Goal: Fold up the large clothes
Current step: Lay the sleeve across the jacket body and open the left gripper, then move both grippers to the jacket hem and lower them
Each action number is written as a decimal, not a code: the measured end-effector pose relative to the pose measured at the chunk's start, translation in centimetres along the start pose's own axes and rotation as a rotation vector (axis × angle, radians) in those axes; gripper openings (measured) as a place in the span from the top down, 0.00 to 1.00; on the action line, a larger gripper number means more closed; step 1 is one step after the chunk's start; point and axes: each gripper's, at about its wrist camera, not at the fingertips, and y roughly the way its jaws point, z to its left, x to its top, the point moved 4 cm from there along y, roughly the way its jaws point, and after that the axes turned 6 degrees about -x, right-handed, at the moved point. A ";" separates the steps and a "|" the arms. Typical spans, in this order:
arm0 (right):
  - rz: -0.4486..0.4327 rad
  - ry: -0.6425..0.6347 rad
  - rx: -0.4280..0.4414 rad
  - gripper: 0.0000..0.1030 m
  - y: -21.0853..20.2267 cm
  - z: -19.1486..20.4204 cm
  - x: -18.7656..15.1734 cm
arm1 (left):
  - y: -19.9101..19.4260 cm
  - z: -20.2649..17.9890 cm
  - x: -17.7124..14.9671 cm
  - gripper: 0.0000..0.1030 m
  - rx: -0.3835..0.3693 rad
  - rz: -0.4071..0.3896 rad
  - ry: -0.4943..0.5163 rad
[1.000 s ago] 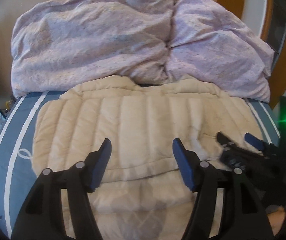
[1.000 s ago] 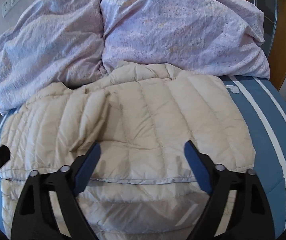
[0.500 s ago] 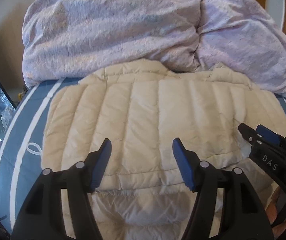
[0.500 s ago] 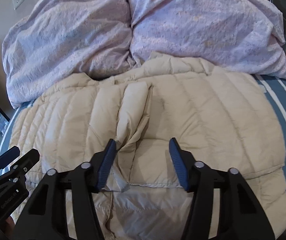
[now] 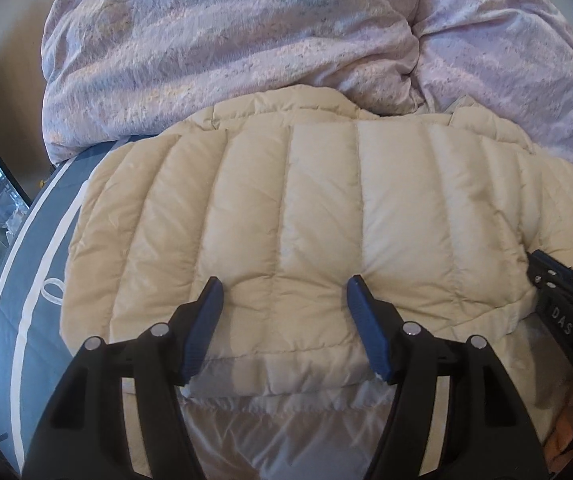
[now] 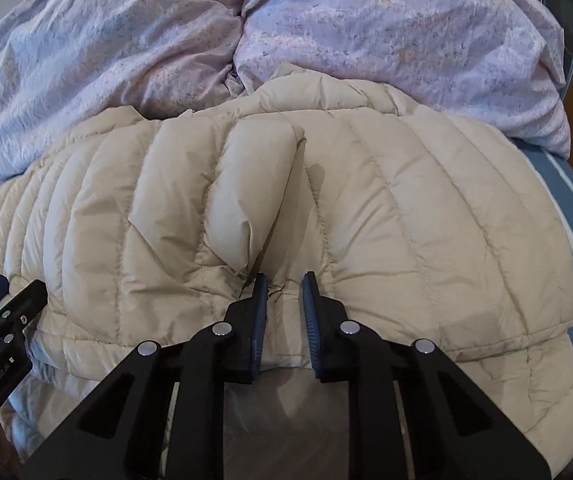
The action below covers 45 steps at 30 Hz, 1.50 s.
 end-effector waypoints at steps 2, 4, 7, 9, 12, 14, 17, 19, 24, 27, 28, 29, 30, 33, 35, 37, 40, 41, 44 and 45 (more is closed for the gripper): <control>-0.013 -0.009 -0.012 0.82 -0.1 0.2 -0.1 | 0.3 -0.2 -0.2 0.34 0.016 -0.007 0.013; -0.019 -0.011 -0.014 0.82 -0.1 0.2 0.0 | 0.7 -0.2 -0.4 0.33 0.025 -0.013 0.022; -0.024 -0.004 -0.008 0.82 -0.2 0.1 -0.1 | 1.2 -0.2 -0.6 0.31 0.031 -0.017 0.023; -0.025 -0.001 -0.004 0.81 -0.2 0.1 -0.1 | 1.4 -0.2 -0.7 0.30 0.032 -0.017 0.024; -0.023 0.007 0.007 0.81 -0.1 0.0 0.0 | 1.7 -0.1 -0.7 0.27 0.030 -0.013 0.019; -0.022 0.014 0.015 0.80 -0.1 -0.1 0.1 | 1.8 0.1 -0.7 0.25 0.024 -0.008 0.008; -0.021 0.019 0.021 0.80 -0.1 -0.1 0.0 | 2.1 0.6 -0.6 0.22 -0.001 0.001 -0.023; -0.021 0.021 0.023 0.80 -0.1 -0.1 0.0 | 2.2 0.7 -0.6 0.21 -0.009 0.004 -0.030; -0.011 0.018 0.056 0.71 -0.2 -0.4 0.2 | 2.0 0.7 -0.5 0.21 0.005 0.001 -0.023; -0.008 0.020 0.071 0.38 -1.3 -1.0 0.2 | 0.9 0.8 -0.6 0.20 0.024 0.002 -0.005; -0.021 0.030 0.072 0.30 -2.0 -1.5 0.2 | 0.2 1.0 -0.8 0.20 0.027 -0.001 -0.002; -0.031 0.037 0.070 0.28 -2.6 -2.0 0.2 | -0.4 1.2 -1.0 0.19 0.028 -0.004 0.000; -0.033 0.042 0.072 0.28 -3.2 -2.5 0.1 | -1.0 1.4 -1.2 0.19 0.028 -0.009 0.003; -0.021 0.069 0.096 0.28 -4.5 -4.1 -0.5 | -3.3 2.3 -2.2 0.19 0.043 -0.035 0.018; -0.010 0.086 0.105 0.28 -5.4 -5.1 -1.0 | -4.9 2.9 -3.1 0.19 0.058 -0.053 0.035; -0.005 0.099 0.117 0.28 -6.7 -6.5 -2.0 | -6.5 3.8 -4.4 0.19 0.073 -0.068 0.046; 0.003 0.105 0.121 0.28 -8.6 -8.6 -3.7 | -8.6 5.8 -6.7 0.19 0.063 -0.070 0.039; 0.010 0.105 0.120 0.28 -9.3 -9.5 -4.4 | -9.1 6.5 -7.5 0.19 0.063 -0.069 0.033; 0.022 0.096 0.086 0.28 -10.7 -11.8 -6.3 | -10.6 8.9 -9.9 0.19 0.059 -0.053 0.002; 0.030 0.092 0.066 0.28 -11.2 -12.9 -7.1 | -10.9 9.8 -10.7 0.19 0.058 -0.042 -0.013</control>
